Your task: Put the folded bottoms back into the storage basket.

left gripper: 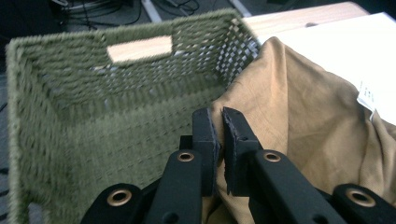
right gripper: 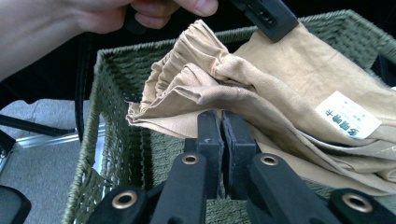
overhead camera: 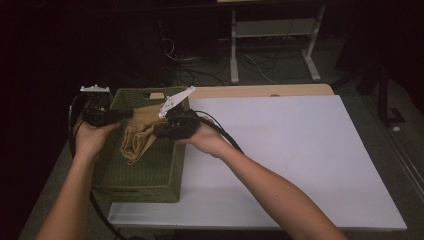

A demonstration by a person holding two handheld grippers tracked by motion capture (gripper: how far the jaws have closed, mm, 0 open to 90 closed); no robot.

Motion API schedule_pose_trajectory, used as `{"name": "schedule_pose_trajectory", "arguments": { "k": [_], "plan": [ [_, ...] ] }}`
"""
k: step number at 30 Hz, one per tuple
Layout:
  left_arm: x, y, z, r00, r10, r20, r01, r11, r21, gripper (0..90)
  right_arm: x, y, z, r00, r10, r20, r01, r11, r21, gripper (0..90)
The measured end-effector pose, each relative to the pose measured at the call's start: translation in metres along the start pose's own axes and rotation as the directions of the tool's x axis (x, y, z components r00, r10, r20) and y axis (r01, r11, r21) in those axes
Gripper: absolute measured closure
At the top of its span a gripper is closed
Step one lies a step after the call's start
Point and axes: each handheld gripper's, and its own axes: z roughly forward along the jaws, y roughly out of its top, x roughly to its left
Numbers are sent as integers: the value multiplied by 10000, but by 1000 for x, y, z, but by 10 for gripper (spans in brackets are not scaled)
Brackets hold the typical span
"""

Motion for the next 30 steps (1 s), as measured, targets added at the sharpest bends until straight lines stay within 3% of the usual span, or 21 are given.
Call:
{"name": "schedule_pose_trajectory", "arguments": {
  "k": [7, 13, 30],
  "plan": [
    [7, -12, 13, 9996, -55, -273, 64, 9995, 316, 843, 1, -6, 14, 9999, 62, -125, -58, 9996, 284, 866],
    [8, -16, 21, 9979, 134, -637, -98, 9984, 564, 843, 5, -11, 24, 9996, -23, -267, 36, 9988, 491, 866],
    [9, -29, 43, 9942, 233, -1047, -128, 9949, 998, 842, 10, -29, 37, 9977, 175, -659, -106, 9946, 1028, 864]
  ]
}}
